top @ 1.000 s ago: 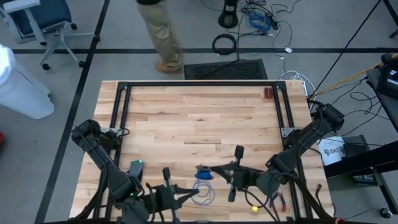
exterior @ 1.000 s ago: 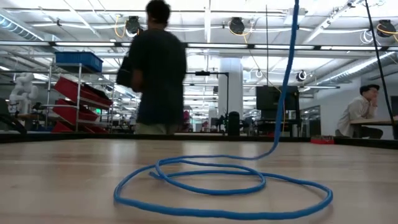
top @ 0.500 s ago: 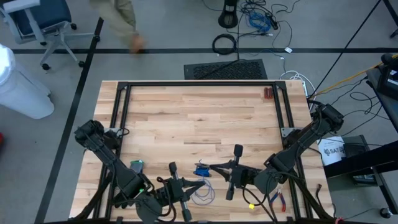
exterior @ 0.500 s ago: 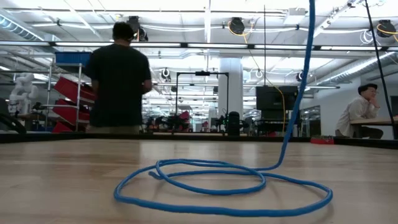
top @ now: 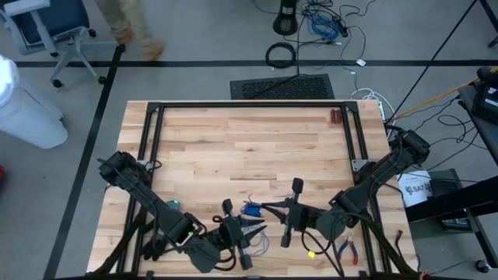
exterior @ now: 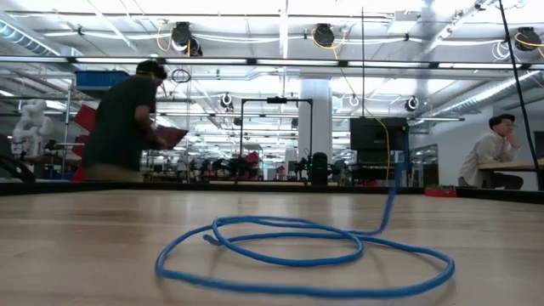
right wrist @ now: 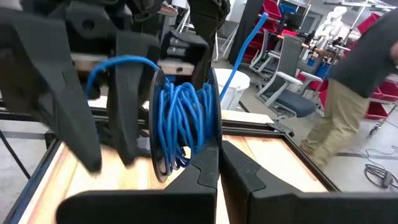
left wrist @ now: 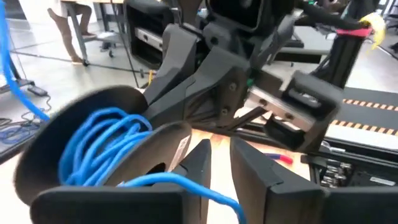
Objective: Coil cords
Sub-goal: Coil the blue wire onto the spool
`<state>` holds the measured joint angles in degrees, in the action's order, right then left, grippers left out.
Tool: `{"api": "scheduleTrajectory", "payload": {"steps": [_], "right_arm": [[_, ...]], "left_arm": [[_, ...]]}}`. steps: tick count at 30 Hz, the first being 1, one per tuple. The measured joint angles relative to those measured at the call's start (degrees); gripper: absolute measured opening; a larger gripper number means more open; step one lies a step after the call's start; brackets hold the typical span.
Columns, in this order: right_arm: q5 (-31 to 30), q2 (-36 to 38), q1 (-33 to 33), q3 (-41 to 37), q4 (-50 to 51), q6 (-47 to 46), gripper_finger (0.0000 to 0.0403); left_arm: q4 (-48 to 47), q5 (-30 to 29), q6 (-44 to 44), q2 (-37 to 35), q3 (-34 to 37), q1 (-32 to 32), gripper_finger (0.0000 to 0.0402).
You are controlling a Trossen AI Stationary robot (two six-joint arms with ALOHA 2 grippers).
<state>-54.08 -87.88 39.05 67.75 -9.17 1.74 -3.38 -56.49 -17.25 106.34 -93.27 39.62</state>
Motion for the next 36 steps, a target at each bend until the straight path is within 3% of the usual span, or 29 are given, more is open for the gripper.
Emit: {"api": "scheduleTrajectory", "payload": {"steps": [9,17,25,36], "right_arm": [[-0.24,0.07,0.04,0.0,-0.01,0.42,0.0],[-0.46,1.51,1.15,-0.04,0.04,0.93,0.0],[-4.58,3.52,4.19,-0.04,0.25,2.95,0.0],[-7.92,5.75,7.72,-0.04,0.23,4.84,0.0]], "left_arm": [[-0.01,3.94,0.48,0.4,0.0,-0.17,0.0072],[0.07,3.75,4.68,-1.86,0.0,4.55,0.0073],[0.05,0.68,8.99,-3.01,0.0,8.58,0.0073],[-0.69,0.31,10.61,-3.01,0.0,9.63,0.0073]]}}
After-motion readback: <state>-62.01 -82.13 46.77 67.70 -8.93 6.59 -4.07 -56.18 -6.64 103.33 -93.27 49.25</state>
